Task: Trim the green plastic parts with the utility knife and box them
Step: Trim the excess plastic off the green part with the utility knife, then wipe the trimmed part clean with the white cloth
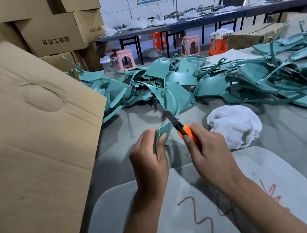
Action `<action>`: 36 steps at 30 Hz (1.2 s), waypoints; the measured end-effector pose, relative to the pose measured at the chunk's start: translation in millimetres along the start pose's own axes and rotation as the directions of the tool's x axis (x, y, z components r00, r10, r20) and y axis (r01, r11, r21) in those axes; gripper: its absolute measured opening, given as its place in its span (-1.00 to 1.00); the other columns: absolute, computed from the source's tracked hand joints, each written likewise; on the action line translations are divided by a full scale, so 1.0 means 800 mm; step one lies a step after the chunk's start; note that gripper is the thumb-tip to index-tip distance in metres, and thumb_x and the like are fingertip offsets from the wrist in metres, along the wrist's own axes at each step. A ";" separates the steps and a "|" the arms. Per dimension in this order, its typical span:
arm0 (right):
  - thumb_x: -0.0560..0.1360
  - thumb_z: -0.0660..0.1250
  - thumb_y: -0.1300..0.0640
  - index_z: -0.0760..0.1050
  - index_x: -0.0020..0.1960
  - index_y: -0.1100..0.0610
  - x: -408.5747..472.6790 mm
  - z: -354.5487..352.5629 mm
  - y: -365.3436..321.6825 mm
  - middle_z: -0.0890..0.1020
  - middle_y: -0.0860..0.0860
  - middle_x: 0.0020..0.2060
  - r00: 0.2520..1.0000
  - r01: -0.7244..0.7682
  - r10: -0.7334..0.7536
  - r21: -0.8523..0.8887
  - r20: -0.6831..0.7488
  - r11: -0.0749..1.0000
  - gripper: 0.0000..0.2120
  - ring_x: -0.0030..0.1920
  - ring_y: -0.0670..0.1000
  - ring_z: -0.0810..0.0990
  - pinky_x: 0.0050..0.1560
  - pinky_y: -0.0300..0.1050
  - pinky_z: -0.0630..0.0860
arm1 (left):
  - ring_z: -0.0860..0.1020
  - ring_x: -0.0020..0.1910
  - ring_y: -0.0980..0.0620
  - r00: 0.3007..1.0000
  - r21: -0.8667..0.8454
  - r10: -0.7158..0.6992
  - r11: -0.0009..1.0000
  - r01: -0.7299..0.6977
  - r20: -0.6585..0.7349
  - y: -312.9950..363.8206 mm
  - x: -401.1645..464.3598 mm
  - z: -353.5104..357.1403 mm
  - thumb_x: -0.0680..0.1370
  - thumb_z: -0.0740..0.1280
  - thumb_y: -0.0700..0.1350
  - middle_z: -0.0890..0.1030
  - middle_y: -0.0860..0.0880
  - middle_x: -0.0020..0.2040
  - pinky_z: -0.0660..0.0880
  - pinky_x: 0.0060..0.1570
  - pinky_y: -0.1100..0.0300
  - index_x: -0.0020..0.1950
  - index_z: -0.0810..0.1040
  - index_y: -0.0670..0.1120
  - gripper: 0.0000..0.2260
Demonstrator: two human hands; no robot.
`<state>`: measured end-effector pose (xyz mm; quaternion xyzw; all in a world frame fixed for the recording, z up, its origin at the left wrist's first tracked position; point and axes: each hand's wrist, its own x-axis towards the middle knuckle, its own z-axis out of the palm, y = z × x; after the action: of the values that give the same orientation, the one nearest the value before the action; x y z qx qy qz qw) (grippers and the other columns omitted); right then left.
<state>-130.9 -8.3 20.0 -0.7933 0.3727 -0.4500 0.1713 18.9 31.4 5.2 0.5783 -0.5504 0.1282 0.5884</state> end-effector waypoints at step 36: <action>0.50 0.38 0.30 0.70 0.10 0.10 0.029 -0.056 0.115 0.64 0.19 -0.03 0.892 -0.447 0.371 -0.391 -0.257 0.804 -0.75 0.02 0.28 0.52 -0.06 0.02 0.40 | 0.71 0.01 -0.18 0.561 -0.707 -0.729 0.150 0.691 0.393 -0.007 0.023 -0.018 0.37 0.48 -0.22 0.73 -0.14 0.08 0.67 -0.09 -0.05 0.08 0.70 -0.07 -0.71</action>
<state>-201.6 -83.6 1.6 -0.6709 0.6401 -0.3712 0.0487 37.0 33.2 20.8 0.4264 -0.1924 -0.4157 0.7800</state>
